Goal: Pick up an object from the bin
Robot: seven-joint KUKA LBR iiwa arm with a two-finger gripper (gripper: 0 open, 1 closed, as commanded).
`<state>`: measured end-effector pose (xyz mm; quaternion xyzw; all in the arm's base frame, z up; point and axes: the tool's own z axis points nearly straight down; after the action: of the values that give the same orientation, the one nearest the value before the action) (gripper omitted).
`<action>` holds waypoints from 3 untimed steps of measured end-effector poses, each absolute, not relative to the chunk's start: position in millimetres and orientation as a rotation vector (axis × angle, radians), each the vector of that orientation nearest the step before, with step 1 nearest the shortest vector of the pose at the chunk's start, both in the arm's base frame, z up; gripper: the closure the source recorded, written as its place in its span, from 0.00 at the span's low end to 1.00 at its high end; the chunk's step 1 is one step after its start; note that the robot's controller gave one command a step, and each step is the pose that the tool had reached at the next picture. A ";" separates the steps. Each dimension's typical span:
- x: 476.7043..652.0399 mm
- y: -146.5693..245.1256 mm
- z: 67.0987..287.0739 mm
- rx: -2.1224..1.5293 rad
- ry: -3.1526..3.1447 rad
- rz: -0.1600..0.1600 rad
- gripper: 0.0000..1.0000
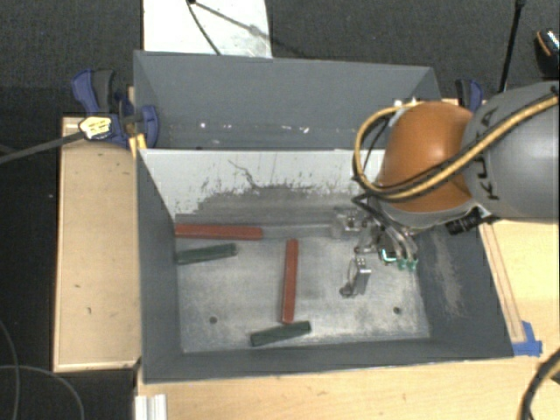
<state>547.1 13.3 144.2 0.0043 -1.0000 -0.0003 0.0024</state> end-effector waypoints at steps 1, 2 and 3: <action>561.6 113.1 70.4 0.552 -3.093 -0.003 0.00; 541.9 97.2 101.1 1.013 -2.972 0.000 0.00; 533.8 103.8 109.6 1.096 -2.940 -0.001 0.00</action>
Offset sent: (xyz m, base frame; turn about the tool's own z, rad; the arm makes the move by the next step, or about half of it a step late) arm 0.0144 0.0983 -0.0742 -0.3449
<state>533.8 103.8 109.6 0.3493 -0.9370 -0.0002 0.0022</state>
